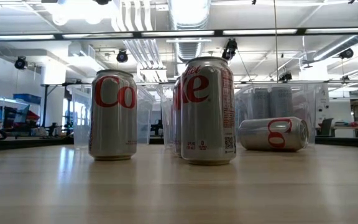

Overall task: Sort soda cans
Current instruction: Put the red soda can into the middle white bin

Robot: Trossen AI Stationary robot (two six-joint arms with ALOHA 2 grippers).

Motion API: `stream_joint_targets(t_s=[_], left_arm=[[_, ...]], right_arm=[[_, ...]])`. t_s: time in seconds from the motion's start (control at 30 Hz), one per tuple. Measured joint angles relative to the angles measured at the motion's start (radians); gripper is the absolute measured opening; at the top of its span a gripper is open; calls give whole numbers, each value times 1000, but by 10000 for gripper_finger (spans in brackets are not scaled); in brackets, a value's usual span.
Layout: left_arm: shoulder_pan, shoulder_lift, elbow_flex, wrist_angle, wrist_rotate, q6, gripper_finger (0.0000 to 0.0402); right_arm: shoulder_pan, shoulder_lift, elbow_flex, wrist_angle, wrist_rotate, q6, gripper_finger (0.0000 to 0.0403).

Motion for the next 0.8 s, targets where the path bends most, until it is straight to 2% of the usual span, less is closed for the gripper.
stream_joint_targets(t_s=[0.13, 0.47, 0.8], left_arm=[[-1, -8, 0, 3, 1, 3, 289], [-24, 44, 0, 23, 33, -14, 288], [-23, 51, 1, 61, 46, -24, 288]], right_arm=[[3, 41, 0, 14, -82, 49, 380], [6, 96, 0, 36, -110, 94, 374], [5, 96, 0, 34, -113, 103, 304]])
